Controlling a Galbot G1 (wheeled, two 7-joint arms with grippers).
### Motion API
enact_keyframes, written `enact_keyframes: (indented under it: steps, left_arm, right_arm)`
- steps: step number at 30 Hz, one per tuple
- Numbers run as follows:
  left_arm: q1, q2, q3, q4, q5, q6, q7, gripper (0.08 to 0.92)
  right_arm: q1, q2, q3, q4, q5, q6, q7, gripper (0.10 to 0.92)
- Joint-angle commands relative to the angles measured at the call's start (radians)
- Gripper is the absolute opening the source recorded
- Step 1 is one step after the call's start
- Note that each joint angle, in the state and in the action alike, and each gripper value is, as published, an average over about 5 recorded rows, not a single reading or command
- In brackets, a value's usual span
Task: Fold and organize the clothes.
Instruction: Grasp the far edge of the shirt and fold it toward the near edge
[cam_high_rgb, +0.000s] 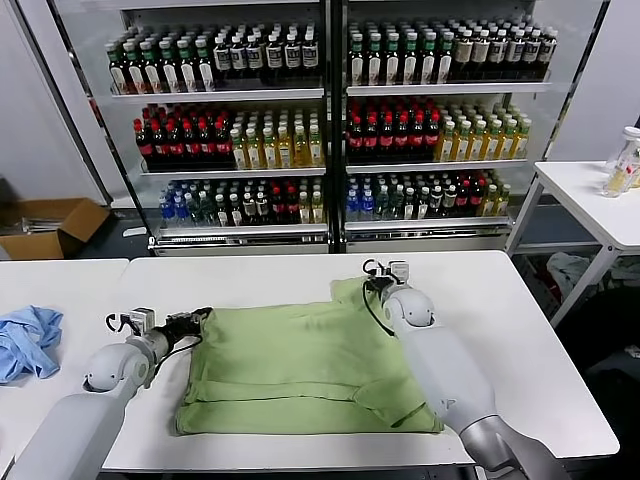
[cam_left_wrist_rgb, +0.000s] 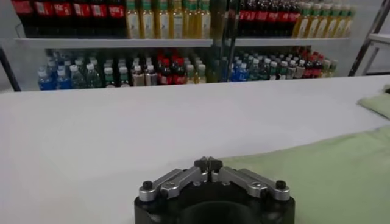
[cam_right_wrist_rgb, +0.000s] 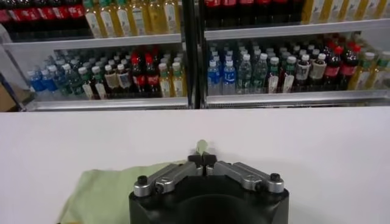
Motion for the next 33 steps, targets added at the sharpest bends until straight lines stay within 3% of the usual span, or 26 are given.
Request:
enact_keyframes:
  steps: [1, 9, 13, 22, 33]
  left_arm:
    - [0.1, 0.062, -0.061, -0.186, -0.083, -0.012, -0.027, 0.087]
    - [0.302, 0.093, -0.141, -0.39, -0.109, -0.011, -0.049, 0.086]
    - [0.407, 0.102, -0.197, -0.457, -0.114, -0.011, -0.044, 0.086]
    - [0.54, 0.112, -0.298, -0.495, -0.114, 0.0, -0.01, 0.086]
    - [0.573, 0.114, -0.345, -0.527, -0.108, 0.068, 0.027, 0.086]
  right_arm:
    - [-0.193, -0.18, 0.033, 0.479, 0.204, -0.051, 0.057, 0.106]
    - [-0.515, -0.358, 0.131, 0.911, 0.254, -0.095, 0.095, 0.106]
    - [-0.683, -0.401, 0.202, 1.03, 0.232, -0.095, 0.1, 0.106]
    - [-0.846, -0.418, 0.306, 1.106, 0.208, -0.095, 0.095, 0.106]
    - [-0.949, -0.417, 0.347, 1.13, 0.175, -0.095, 0.081, 0.106]
